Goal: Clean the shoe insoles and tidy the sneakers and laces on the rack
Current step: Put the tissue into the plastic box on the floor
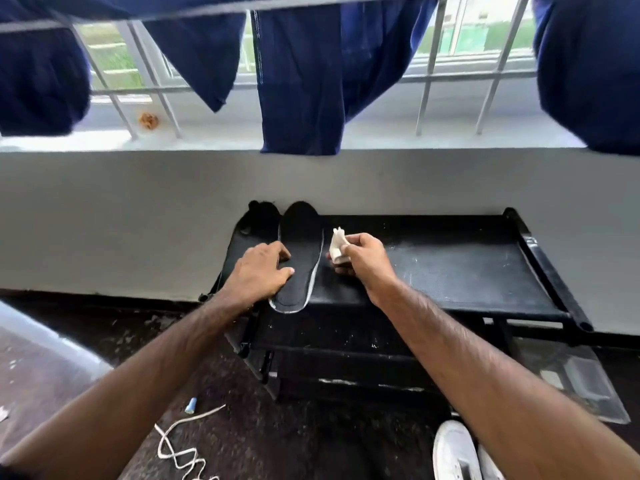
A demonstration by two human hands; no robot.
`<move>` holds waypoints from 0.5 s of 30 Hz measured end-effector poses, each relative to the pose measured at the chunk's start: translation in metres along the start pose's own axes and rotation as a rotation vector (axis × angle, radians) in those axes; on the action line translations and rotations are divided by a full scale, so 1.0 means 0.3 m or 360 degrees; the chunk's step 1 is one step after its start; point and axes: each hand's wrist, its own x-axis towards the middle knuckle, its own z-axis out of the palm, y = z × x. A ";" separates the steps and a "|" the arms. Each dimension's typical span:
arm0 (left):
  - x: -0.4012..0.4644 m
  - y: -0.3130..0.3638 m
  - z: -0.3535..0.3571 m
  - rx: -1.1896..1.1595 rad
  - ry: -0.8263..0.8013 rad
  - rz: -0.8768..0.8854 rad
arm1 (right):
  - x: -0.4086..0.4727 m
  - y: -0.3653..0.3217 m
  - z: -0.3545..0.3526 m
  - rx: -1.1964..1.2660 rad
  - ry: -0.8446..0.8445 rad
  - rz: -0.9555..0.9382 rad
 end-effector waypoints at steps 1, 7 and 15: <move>0.006 0.006 -0.002 0.0097 -0.0010 -0.0011 | 0.009 -0.008 0.001 0.0023 -0.0007 0.0015; 0.001 0.129 -0.049 0.0507 0.0078 0.0038 | -0.025 -0.123 -0.061 0.0213 -0.0045 0.0181; -0.102 0.591 -0.023 -0.0056 0.0011 0.0393 | -0.214 -0.295 -0.462 0.0455 0.0084 0.0217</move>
